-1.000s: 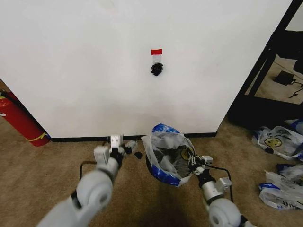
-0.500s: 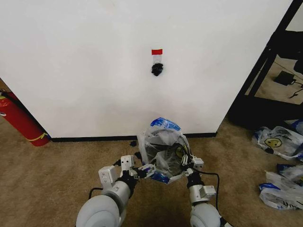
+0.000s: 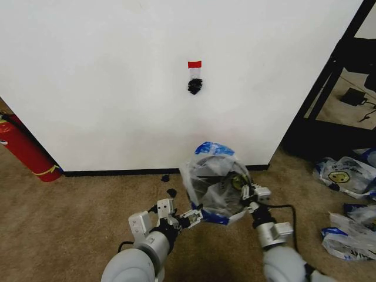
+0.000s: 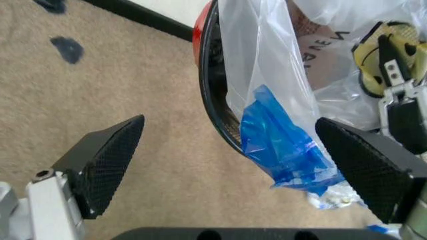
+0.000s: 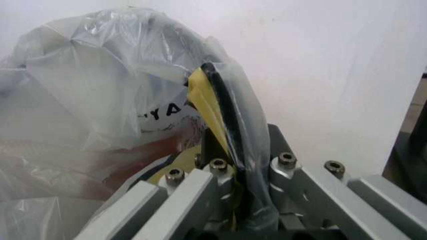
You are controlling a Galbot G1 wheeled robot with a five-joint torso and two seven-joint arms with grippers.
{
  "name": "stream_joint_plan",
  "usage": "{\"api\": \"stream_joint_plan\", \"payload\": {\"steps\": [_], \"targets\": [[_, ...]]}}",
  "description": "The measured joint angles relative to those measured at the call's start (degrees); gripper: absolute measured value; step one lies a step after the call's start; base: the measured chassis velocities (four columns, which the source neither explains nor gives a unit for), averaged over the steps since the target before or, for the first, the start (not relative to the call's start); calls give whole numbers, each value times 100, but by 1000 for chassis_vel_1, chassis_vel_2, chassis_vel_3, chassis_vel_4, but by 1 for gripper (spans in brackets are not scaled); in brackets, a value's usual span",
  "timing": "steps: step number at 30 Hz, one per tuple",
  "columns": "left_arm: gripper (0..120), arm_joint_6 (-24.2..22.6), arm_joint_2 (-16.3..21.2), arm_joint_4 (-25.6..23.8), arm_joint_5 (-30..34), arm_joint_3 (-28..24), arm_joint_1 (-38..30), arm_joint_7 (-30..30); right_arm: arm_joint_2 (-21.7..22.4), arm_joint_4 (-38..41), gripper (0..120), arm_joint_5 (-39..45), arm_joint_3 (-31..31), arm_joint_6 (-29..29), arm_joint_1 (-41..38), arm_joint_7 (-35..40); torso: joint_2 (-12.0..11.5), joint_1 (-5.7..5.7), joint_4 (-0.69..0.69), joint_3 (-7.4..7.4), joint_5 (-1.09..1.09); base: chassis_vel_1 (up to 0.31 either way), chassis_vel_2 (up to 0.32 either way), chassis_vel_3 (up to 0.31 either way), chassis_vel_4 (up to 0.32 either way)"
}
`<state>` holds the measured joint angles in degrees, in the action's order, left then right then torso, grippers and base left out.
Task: Pick up the garbage bag from the wall and place it over the trash bin.
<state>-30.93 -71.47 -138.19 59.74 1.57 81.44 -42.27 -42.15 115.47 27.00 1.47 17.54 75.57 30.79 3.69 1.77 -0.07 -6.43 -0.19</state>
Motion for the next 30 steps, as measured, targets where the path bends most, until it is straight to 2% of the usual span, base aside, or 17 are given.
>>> {"api": "stream_joint_plan", "payload": {"steps": [4,12,21,26,28,30], "targets": [[100,0,-277,92,-39,-124,15,5,-11,-105,1,-16,59,80,-33,-16,0,0,0,0,1,0,0,0,0],[100,-90,-572,280,-4,-266,-170,17,-218,-352,1,-292,60,261,-153,-71,0,0,-1,-1,0,0,0,0,0],[98,-137,-728,542,12,-407,-286,23,-382,-443,1,-402,50,331,-202,-93,0,0,-1,0,0,0,0,0,0],[77,-140,-677,596,57,-392,-335,64,-409,-449,1,-379,98,346,-193,-102,0,0,-1,0,0,0,0,0,0],[75,-140,-674,603,69,-388,-346,71,-412,-448,1,-373,102,346,-191,-103,0,0,-1,0,0,0,0,0,0],[66,-134,-665,629,120,-363,-383,102,-418,-449,1,-352,109,347,-182,-110,0,0,-1,0,0,0,0,0,0]]}}
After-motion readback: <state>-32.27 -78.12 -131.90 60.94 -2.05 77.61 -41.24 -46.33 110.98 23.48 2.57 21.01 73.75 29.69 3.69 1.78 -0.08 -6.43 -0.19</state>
